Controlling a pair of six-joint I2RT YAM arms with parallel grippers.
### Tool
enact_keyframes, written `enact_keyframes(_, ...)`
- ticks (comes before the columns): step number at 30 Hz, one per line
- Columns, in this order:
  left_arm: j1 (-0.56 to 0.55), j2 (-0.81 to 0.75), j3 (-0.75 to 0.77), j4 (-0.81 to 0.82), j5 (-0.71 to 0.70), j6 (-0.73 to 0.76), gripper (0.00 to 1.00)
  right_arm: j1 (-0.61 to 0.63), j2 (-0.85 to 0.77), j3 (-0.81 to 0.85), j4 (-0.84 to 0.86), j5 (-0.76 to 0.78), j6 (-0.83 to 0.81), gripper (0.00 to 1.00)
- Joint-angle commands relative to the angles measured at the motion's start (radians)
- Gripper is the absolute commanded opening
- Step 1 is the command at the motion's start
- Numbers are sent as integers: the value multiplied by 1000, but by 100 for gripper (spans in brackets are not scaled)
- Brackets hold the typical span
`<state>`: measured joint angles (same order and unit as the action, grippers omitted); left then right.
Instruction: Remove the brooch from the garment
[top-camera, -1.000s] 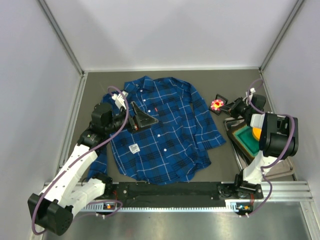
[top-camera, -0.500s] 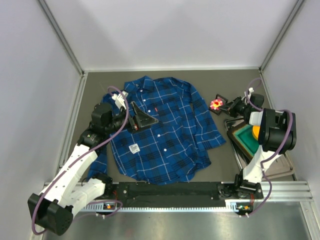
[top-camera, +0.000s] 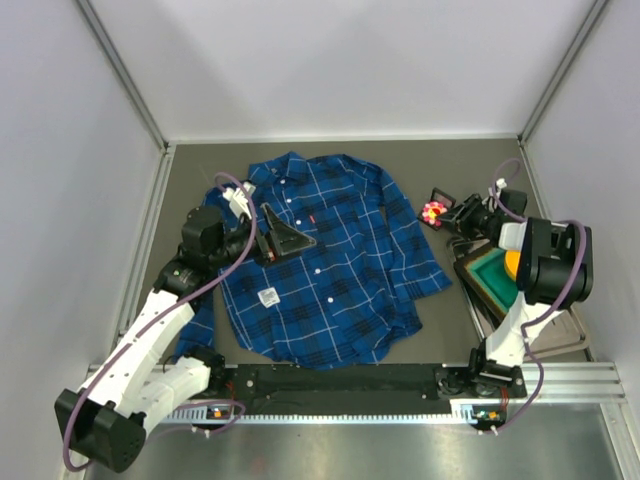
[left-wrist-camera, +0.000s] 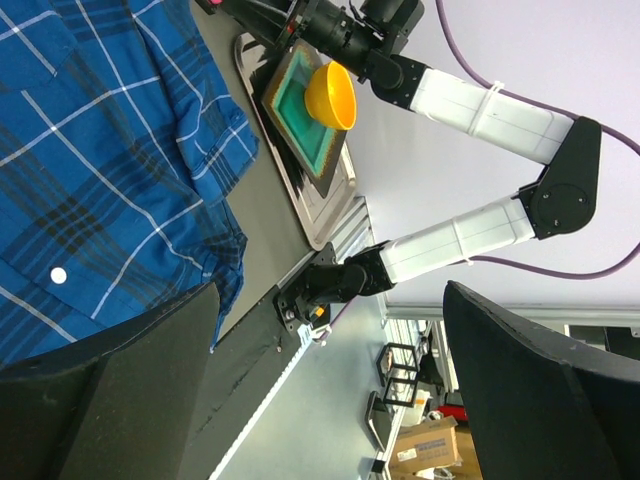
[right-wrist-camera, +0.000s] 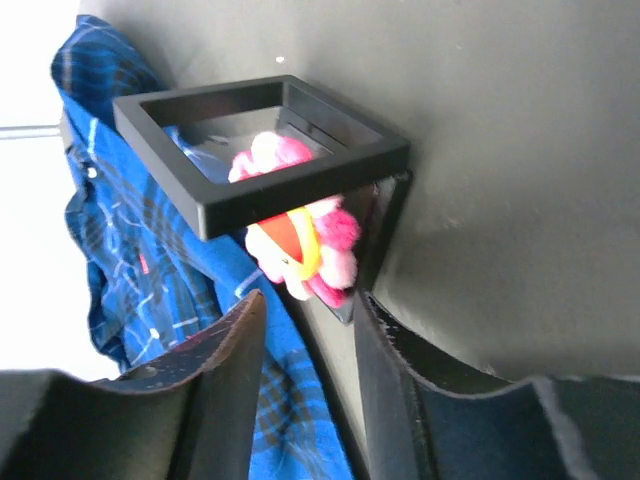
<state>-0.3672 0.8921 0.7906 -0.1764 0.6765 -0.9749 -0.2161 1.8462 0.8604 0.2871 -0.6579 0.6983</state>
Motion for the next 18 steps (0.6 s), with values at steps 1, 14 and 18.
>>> enact_keyframes(1,5,-25,10,48,18,-1,98,11,-119,43,-147,75,-88,42)
enact_keyframes(14,4,-21,188,-150,-43,151,98,499,-675,244,-1106,911,-312,70)
enact_keyframes(18,4,-53,263,-250,-87,169,98,680,-855,375,-1296,926,-267,80)
